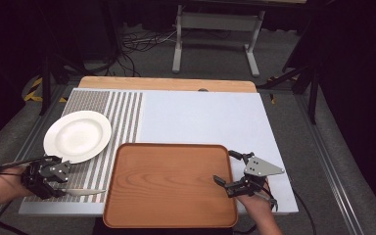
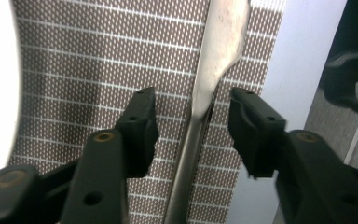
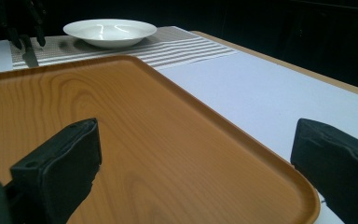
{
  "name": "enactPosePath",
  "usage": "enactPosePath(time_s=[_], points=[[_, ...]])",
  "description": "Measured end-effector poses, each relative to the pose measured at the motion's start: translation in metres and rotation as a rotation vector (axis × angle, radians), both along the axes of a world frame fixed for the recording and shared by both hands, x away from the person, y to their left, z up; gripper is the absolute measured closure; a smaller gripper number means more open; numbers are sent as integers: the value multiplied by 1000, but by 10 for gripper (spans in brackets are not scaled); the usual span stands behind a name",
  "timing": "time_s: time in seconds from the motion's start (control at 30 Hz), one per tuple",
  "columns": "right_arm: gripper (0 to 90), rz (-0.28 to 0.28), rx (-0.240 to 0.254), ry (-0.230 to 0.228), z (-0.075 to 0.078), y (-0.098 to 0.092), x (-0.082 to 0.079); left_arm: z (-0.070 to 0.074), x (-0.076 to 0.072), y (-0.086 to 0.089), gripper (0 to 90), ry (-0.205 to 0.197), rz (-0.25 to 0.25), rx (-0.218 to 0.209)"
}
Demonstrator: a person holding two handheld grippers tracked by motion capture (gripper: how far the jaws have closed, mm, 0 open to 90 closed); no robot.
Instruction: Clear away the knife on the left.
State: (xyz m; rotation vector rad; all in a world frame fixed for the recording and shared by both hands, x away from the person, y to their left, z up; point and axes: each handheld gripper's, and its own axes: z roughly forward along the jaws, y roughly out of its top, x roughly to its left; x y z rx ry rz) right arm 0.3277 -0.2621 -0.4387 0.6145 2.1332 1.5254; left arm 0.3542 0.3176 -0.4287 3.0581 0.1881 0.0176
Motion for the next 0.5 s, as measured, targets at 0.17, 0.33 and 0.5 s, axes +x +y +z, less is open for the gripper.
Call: enactPosePath(time_s=[0.17,0.33,0.5], points=[[23,4,0,0,0,0,0,0,-2,0,643,-12,-38,25],[23,6,1,-4,0,1,0,-3,-2,-1,745,-5,-80,62],[23,12,6,-10,0,1,-1,-3,-2,-2,769,-7,-92,70]])
